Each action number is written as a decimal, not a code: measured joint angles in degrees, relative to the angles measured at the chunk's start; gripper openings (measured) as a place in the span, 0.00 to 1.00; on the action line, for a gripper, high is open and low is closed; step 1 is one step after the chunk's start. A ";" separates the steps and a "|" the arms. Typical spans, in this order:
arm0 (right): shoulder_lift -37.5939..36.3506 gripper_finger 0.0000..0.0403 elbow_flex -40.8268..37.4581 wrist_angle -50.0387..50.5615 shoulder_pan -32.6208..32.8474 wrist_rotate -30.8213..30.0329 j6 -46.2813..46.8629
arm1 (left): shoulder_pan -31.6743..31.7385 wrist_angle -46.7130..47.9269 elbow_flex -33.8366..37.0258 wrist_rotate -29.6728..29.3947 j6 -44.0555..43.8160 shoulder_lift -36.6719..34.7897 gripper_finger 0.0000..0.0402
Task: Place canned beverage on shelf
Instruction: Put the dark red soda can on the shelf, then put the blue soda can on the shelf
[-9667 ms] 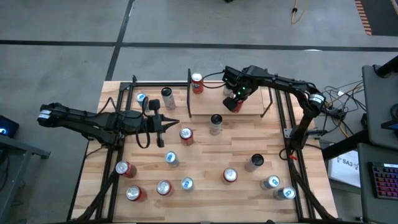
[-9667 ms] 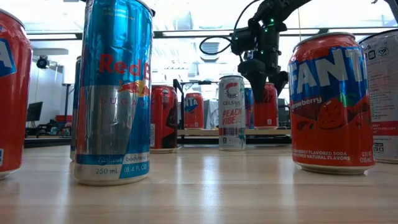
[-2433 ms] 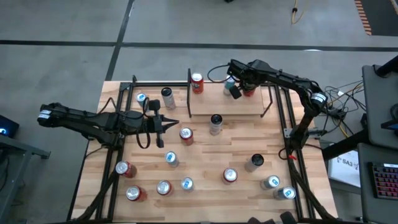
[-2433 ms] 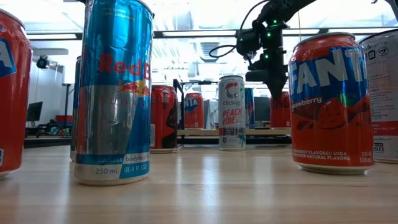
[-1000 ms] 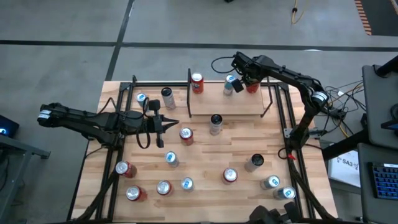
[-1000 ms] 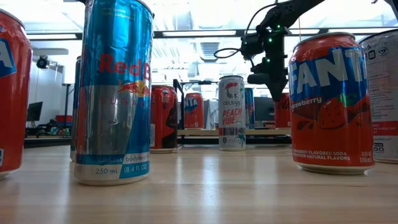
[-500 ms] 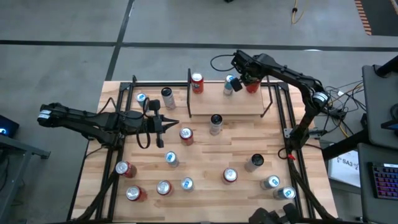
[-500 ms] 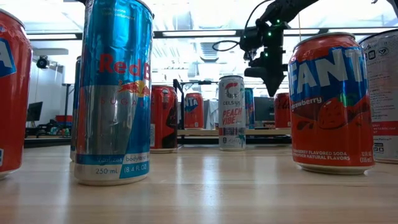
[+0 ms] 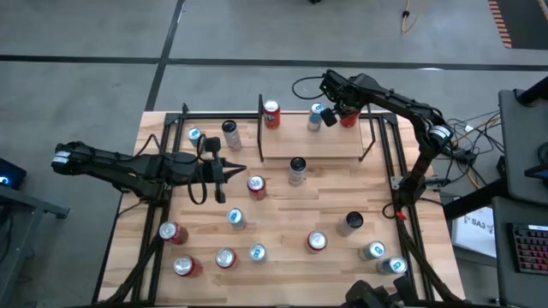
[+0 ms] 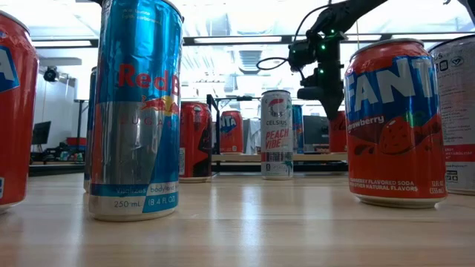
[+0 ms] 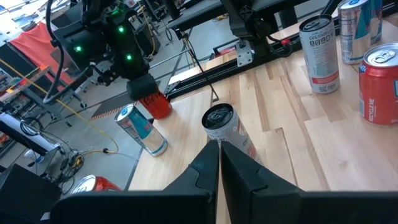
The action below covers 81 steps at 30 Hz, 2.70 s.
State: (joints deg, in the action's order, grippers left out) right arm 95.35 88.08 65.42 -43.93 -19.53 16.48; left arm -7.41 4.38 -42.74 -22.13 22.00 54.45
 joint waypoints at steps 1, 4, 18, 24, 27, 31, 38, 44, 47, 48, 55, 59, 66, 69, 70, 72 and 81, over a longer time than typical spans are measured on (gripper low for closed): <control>0.02 0.02 -0.17 0.00 -0.15 -0.03 -0.06 | 0.01 0.00 0.02 0.00 0.00 0.01 0.00; 0.05 0.02 -0.40 -0.16 -0.27 -0.02 -0.17 | -0.01 0.01 0.02 0.00 0.00 -0.01 0.00; -2.25 0.02 -0.46 -0.58 1.82 -0.04 1.15 | 0.01 0.00 0.01 0.00 0.00 0.00 0.00; -6.07 0.02 -0.48 -2.07 7.94 -0.04 4.17 | -0.01 -0.02 0.00 0.00 0.00 -0.01 0.00; -7.94 0.02 -1.34 -5.26 12.69 -0.10 5.08 | 0.01 -0.02 0.01 -0.01 0.00 0.00 0.00; -11.30 0.02 -4.71 -10.68 19.48 -0.03 5.05 | 0.00 -0.02 0.02 0.00 -0.07 0.01 0.00; -19.63 0.02 -16.72 -24.68 31.97 -0.09 7.01 | 0.00 -0.03 0.02 0.00 -0.44 0.00 0.00; -26.69 0.02 -29.58 -42.76 41.82 -0.02 5.08 | -0.01 -0.05 0.00 0.02 -1.34 0.01 0.00; -29.15 0.02 -34.95 -49.82 45.47 0.02 3.72 | 0.01 -0.04 0.02 0.04 -2.80 0.01 0.00; -29.80 0.02 -36.40 -51.61 46.46 0.02 3.45 | 0.00 -0.07 0.02 0.07 -3.82 0.01 0.00; -33.32 0.02 -43.56 -60.50 50.96 0.12 -0.59 | -0.05 1.32 0.97 0.32 -17.90 -0.01 0.00; -34.27 0.02 -44.46 -61.54 51.94 0.26 -3.54 | -0.03 3.14 2.16 0.63 -25.26 -0.01 0.00; -34.23 0.02 -44.52 -61.47 52.14 3.71 -6.17 | -0.05 4.45 2.32 3.18 -36.44 -0.01 0.00; -34.20 0.02 -44.66 -61.52 52.70 7.27 -8.90 | -0.21 1.35 2.34 7.75 -37.75 0.92 0.00; -34.16 0.02 -44.68 -61.69 53.04 7.95 -10.04 | -0.37 0.49 2.36 8.29 -37.77 1.26 0.00; -34.16 0.02 -44.72 -61.99 53.95 8.00 -10.95 | -0.43 -1.27 2.10 8.28 -37.85 2.15 0.00; -34.16 0.02 -44.79 -68.22 56.07 8.01 -17.81 | -2.56 4.58 -6.84 10.82 -41.20 8.74 0.00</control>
State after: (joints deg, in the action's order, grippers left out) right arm 61.19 43.29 -2.81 12.14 -11.52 -1.33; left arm -9.97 8.96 -49.58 -11.31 -19.20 63.19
